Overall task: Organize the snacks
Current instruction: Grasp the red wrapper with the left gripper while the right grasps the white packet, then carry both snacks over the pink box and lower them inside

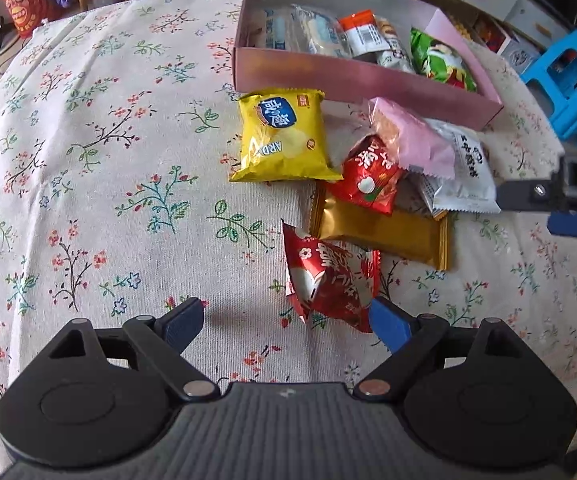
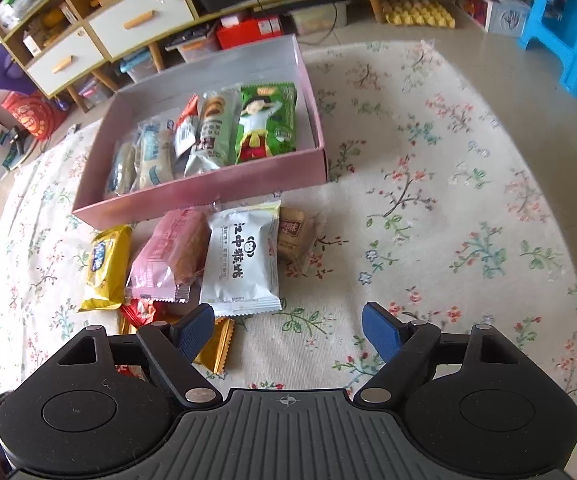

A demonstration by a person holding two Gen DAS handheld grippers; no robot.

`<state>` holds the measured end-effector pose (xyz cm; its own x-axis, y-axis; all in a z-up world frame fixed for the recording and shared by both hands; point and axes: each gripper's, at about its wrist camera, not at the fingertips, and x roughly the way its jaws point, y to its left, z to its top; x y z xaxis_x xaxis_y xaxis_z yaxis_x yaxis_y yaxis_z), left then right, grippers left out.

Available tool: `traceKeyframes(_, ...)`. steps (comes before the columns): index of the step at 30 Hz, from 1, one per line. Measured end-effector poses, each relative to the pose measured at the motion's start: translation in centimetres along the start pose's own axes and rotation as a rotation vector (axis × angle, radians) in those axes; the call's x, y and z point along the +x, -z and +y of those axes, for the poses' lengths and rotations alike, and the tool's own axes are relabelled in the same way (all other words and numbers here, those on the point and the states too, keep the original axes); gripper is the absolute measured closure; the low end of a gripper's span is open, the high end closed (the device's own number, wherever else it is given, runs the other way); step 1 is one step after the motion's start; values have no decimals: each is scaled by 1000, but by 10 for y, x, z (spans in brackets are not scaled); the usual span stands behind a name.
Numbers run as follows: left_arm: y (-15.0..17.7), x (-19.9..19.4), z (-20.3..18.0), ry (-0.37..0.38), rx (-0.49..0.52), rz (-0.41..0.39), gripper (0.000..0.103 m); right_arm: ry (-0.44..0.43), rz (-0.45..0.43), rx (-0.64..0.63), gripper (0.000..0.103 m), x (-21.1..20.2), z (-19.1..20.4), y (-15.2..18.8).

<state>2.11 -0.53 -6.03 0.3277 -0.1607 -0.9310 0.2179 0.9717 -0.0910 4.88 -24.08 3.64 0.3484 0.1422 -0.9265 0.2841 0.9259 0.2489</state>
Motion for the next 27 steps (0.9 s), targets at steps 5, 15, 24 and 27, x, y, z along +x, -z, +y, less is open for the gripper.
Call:
traceKeyframes(5, 3, 4, -7, -19, 35, -3, 16, 70, -19, -91, 20, 11, 17, -3)
traceKeyframes(15, -5, -10, 0, 49, 15, -56, 86, 1, -20, -180, 50, 37, 37, -10)
traceKeyframes(24, -11, -32, 18, 115, -49, -121, 89, -44, -64, -148, 89, 13, 33, -9)
traceKeyframes(27, -14, -38, 25, 142, -78, -136, 91, -72, -59, -123, 93, 7, 29, -8)
